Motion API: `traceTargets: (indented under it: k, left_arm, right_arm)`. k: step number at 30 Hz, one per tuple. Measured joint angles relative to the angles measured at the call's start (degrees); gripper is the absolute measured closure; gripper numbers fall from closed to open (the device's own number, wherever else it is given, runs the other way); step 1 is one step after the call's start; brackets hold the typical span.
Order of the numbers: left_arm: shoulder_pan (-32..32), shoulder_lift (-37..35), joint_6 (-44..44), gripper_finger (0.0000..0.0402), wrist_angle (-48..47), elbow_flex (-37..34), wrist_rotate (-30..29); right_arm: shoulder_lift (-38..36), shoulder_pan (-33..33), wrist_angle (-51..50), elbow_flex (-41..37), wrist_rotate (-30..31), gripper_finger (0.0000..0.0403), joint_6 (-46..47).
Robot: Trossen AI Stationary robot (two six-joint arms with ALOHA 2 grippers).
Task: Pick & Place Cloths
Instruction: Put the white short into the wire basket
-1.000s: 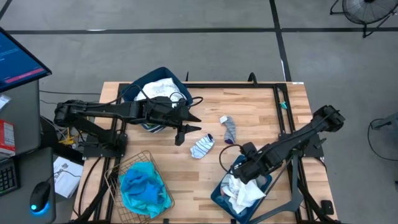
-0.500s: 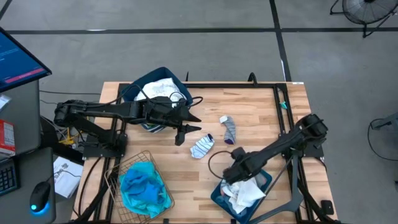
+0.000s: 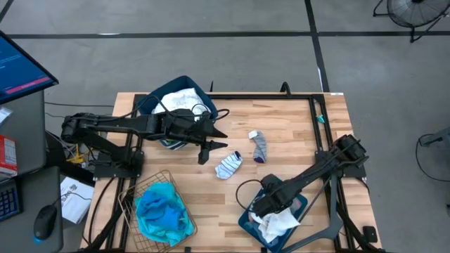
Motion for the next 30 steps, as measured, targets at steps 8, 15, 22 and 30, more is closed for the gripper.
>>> traceTargets:
  k: [8, 15, 22, 30]
  left_arm:
    - [0.0, 0.0, 0.0, 0.0266, 0.0, 0.0, 0.0]
    - [0.0, 0.0, 0.0, 0.0266, -0.1, 0.0, 0.0]
    - [0.0, 0.0, 0.0, 0.0266, 0.0, 0.0, 0.0]
    - [0.0, 0.0, 0.2, 0.0266, 0.0, 0.0, 0.0]
  right_arm:
    - [-10.2, 0.6, -6.6, 3.7, 1.5, 0.0403, -1.1]
    - [-15.4, 4.9, -4.2, 4.2, -0.9, 0.0403, 2.8]
    - [-12.2, 11.4, 0.2, 4.2, -3.2, 0.0403, 12.1]
    - [-2.5, 12.5, 2.3, 4.2, -4.7, 0.0403, 16.5]
